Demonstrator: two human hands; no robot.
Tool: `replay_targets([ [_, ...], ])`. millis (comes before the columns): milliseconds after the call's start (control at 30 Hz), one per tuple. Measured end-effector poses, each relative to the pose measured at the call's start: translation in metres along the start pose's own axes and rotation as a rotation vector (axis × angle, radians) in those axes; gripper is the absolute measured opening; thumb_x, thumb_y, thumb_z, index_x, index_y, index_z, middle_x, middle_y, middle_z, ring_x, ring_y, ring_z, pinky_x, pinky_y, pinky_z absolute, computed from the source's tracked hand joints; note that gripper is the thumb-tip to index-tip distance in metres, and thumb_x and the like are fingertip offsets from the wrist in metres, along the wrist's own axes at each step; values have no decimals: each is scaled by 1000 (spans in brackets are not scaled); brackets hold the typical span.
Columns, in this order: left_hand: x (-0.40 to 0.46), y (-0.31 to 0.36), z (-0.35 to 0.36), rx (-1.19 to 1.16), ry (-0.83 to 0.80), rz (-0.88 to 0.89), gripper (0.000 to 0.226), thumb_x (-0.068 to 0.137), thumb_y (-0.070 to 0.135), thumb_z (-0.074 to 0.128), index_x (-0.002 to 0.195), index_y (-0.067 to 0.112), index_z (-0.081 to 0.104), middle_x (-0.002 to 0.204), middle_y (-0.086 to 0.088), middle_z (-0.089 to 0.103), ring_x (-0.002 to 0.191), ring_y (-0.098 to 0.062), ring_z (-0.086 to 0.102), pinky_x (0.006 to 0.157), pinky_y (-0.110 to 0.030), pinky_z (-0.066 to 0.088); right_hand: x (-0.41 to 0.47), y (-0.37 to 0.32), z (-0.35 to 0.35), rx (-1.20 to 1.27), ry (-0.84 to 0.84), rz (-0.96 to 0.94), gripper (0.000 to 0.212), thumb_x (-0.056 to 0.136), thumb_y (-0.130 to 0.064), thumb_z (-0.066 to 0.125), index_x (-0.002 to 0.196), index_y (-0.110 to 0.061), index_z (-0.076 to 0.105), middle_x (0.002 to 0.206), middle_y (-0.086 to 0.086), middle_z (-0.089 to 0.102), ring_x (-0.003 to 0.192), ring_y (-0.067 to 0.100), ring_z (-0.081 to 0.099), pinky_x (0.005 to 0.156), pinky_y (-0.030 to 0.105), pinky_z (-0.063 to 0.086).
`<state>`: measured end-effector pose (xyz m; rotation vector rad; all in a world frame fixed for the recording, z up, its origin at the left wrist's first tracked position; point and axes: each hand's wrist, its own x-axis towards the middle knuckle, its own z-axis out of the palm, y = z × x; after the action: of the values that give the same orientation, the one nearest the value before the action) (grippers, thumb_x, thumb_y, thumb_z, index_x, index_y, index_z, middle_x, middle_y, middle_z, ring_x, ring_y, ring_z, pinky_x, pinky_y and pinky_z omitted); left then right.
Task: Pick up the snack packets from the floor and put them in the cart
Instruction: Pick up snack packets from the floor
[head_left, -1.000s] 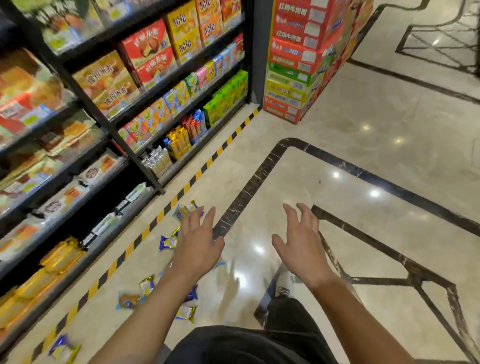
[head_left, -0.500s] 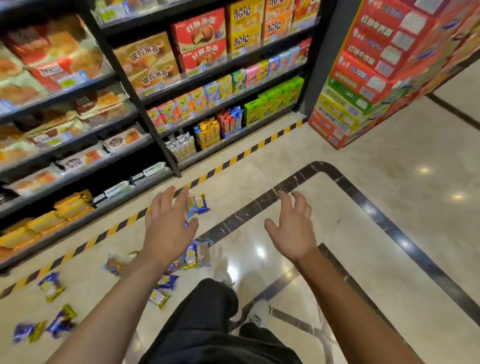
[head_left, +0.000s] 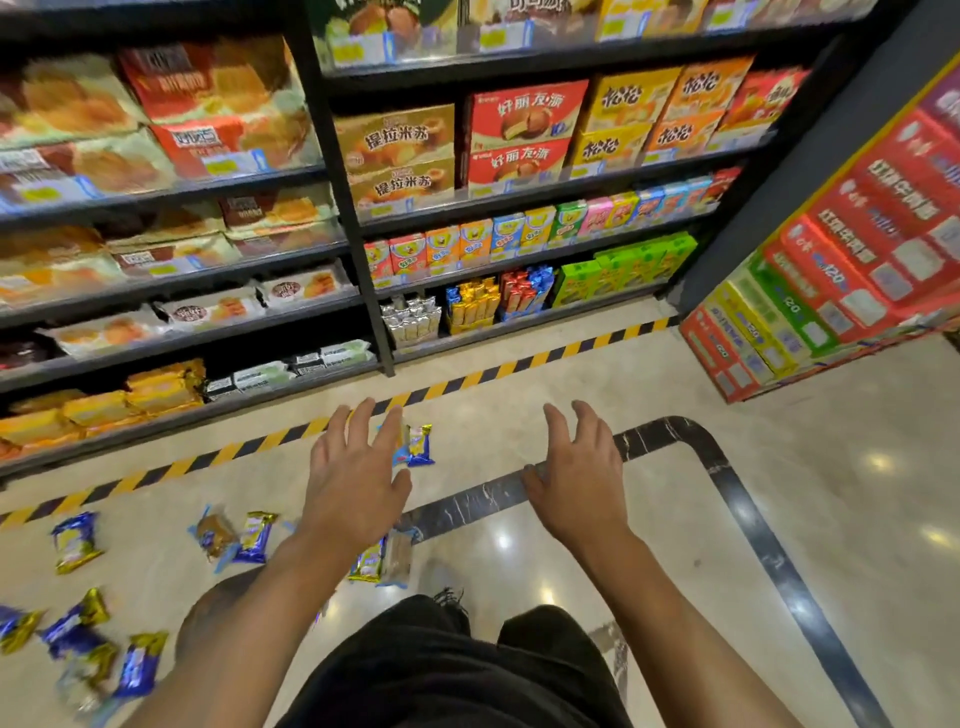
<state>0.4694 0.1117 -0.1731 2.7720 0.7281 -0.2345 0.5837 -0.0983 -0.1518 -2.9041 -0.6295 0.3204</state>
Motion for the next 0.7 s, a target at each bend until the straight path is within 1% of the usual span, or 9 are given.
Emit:
replay_targets([
  [100,24,-6,-15,-63,0,-30,76,97,44,51,159,31,9,165,-3,8,151,-29,0,119,-47,15,35,-17,-5,34,-24,-18,71,91,-42,58,150,-23,23,157,12,18,142,31,23,115,44,30],
  [200,44,-11,-26,-188,46,-102,73,97,43,52,158,32,15,165,0,11,151,-26,1,119,-47,15,68,-33,-7,44,-56,-44,70,91,-43,58,149,-24,23,157,11,18,142,31,23,112,43,32],
  [300,57,-14,-31,-266,40,-186,71,97,42,53,157,32,16,165,1,9,151,-25,-1,118,-47,13,98,-46,-7,6,-92,-110,72,91,-44,58,150,-23,23,156,13,18,142,32,23,112,44,33],
  [400,70,-15,-29,-311,32,-250,73,97,40,54,158,32,15,165,0,8,151,-26,-2,118,-47,14,125,-59,-8,-11,-117,-179,74,90,-43,59,152,-22,22,155,12,18,140,32,24,111,44,33],
  [500,83,-15,-26,-343,31,-328,74,96,39,55,158,32,15,165,0,7,151,-26,-2,118,-47,14,153,-70,-7,-7,-151,-264,73,89,-40,60,150,-21,26,154,12,20,138,33,26,108,45,35],
  [700,109,-10,-16,-373,10,-450,74,98,41,51,159,28,12,165,-2,7,151,-27,-1,118,-49,17,214,-83,-1,-28,-225,-429,72,92,-41,57,151,-22,21,155,12,16,140,33,20,109,44,33],
])
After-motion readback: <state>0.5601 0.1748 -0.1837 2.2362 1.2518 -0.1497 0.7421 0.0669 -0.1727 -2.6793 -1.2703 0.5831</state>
